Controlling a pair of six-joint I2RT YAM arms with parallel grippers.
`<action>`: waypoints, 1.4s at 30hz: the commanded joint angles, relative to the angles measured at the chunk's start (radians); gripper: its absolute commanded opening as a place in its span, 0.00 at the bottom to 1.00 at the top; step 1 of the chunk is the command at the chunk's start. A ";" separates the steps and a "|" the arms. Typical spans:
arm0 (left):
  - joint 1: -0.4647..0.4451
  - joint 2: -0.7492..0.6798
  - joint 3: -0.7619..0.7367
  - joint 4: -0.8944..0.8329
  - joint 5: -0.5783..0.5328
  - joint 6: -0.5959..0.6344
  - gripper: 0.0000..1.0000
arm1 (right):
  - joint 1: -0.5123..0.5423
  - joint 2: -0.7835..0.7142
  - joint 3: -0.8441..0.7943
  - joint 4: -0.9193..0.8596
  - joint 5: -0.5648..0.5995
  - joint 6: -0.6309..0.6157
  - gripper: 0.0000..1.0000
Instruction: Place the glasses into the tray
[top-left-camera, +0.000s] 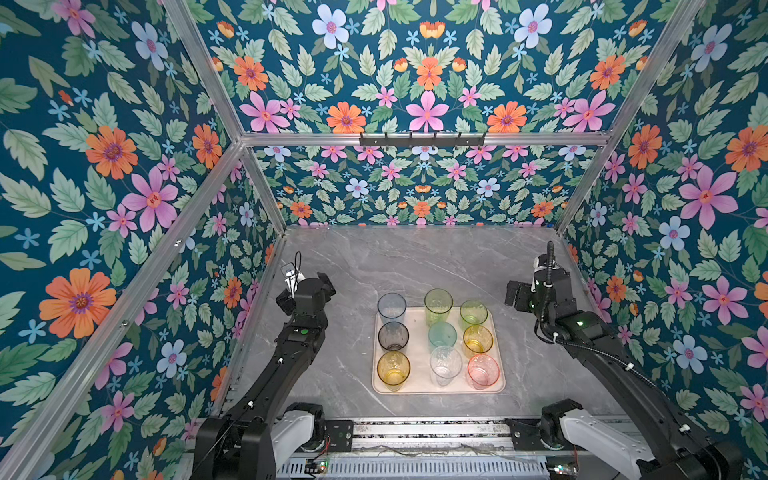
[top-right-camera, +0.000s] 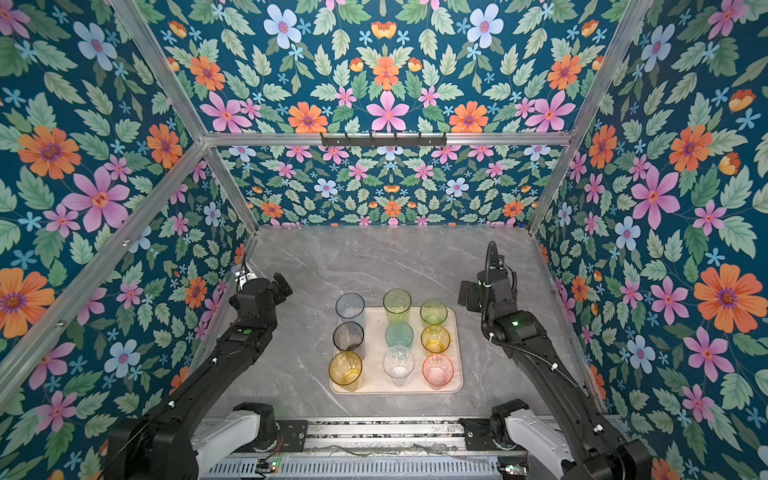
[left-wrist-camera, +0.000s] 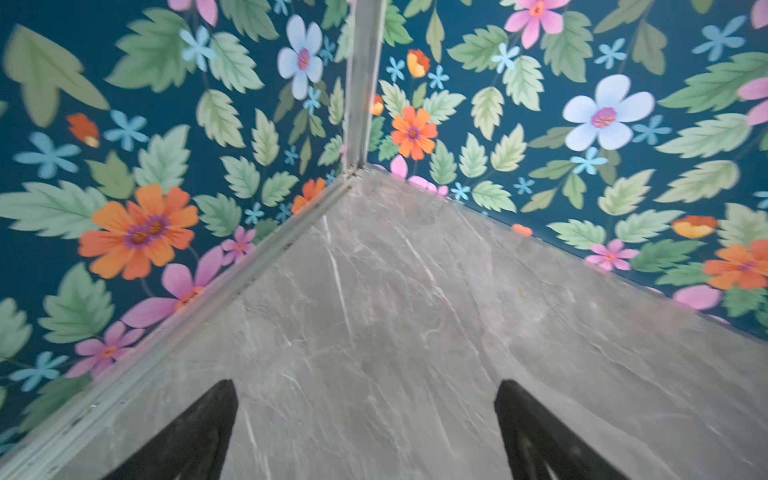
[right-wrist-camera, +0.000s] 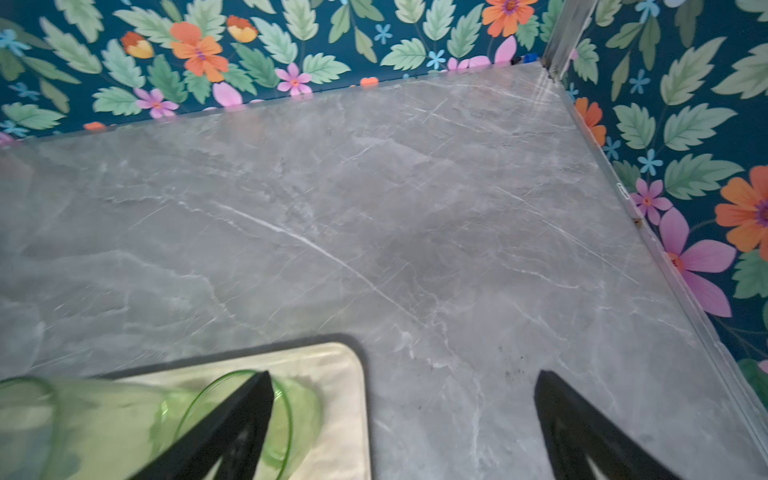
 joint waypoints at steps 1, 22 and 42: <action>0.003 0.020 -0.070 0.240 -0.173 0.152 0.99 | -0.057 0.025 -0.065 0.195 0.028 -0.050 0.99; 0.046 0.323 -0.269 0.754 0.062 0.309 0.99 | -0.249 0.285 -0.547 1.198 -0.113 -0.194 0.98; 0.077 0.556 -0.270 1.039 0.223 0.317 1.00 | -0.249 0.467 -0.520 1.326 -0.160 -0.213 0.99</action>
